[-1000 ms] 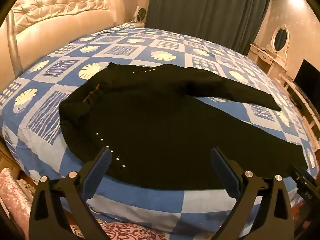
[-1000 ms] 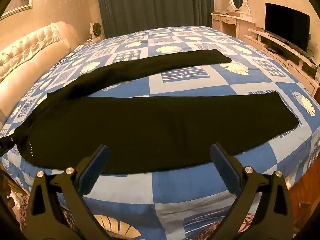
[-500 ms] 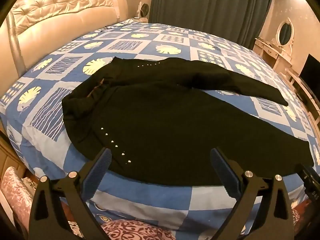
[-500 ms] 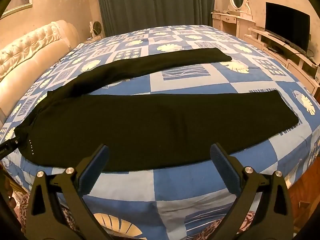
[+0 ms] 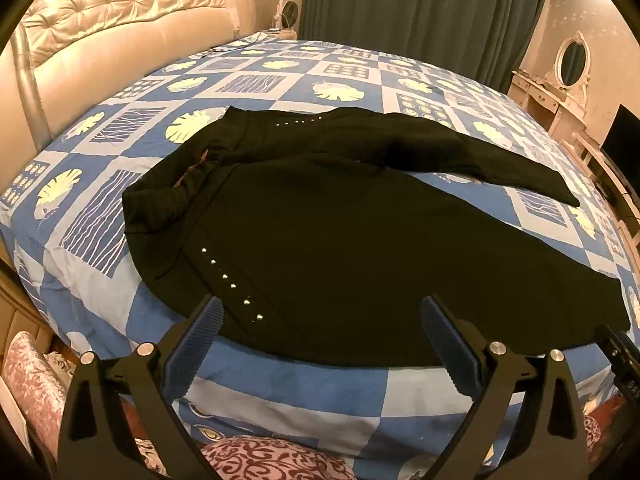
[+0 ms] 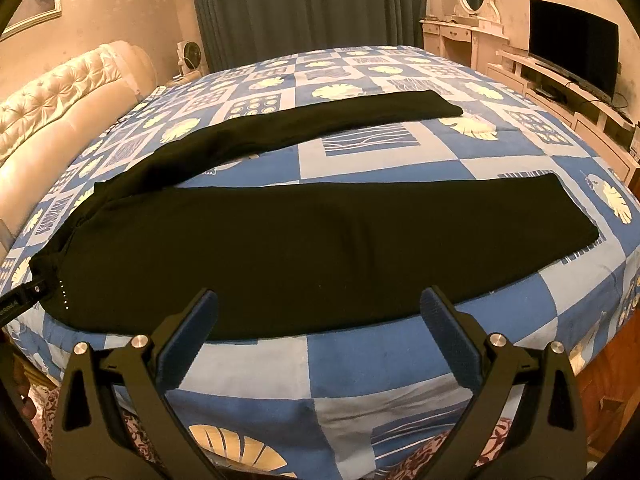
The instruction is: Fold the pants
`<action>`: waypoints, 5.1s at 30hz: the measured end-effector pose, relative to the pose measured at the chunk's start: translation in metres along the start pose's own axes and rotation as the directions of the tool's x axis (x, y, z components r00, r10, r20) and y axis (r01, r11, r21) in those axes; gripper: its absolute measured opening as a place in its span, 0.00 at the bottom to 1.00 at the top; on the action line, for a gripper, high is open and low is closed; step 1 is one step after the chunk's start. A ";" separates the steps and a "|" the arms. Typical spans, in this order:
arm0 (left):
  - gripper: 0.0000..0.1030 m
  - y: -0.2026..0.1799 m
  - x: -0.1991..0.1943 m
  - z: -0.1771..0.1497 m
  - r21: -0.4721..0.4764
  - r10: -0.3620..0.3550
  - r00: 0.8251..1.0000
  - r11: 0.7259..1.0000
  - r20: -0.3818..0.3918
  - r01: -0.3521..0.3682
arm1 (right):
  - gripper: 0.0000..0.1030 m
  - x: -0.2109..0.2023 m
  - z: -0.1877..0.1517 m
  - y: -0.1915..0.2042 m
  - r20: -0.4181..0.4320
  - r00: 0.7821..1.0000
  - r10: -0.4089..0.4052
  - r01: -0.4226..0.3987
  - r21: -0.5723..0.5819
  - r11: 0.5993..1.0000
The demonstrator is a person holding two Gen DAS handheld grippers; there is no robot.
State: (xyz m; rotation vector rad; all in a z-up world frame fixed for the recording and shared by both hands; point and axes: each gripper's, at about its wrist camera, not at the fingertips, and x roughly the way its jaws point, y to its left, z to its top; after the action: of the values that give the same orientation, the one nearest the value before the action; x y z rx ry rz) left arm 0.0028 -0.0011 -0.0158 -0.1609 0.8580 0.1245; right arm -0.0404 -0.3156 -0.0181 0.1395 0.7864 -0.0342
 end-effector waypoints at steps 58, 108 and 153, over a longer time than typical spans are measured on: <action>0.95 0.000 0.006 -0.004 0.018 0.013 1.000 1.000 -0.023 -0.012 | 0.98 0.018 -0.011 0.008 -0.049 0.999 0.016 -0.016 -0.003 1.000; 0.14 0.210 0.302 0.248 -0.258 -0.544 0.779 0.838 -0.312 0.481 | 0.98 0.212 0.201 0.126 -0.304 0.849 0.432 -0.514 -0.280 0.811; 0.38 0.234 0.115 0.097 -0.248 -0.789 0.608 0.609 -0.089 0.753 | 0.16 0.118 0.045 0.079 -0.446 0.823 0.352 -0.528 -0.373 0.763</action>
State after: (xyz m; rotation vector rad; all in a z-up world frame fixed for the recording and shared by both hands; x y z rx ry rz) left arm 0.1085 0.2522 -0.0624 -0.7308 0.8992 -0.6598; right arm 0.0813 -0.2411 -0.0615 -0.1537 1.0817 0.6681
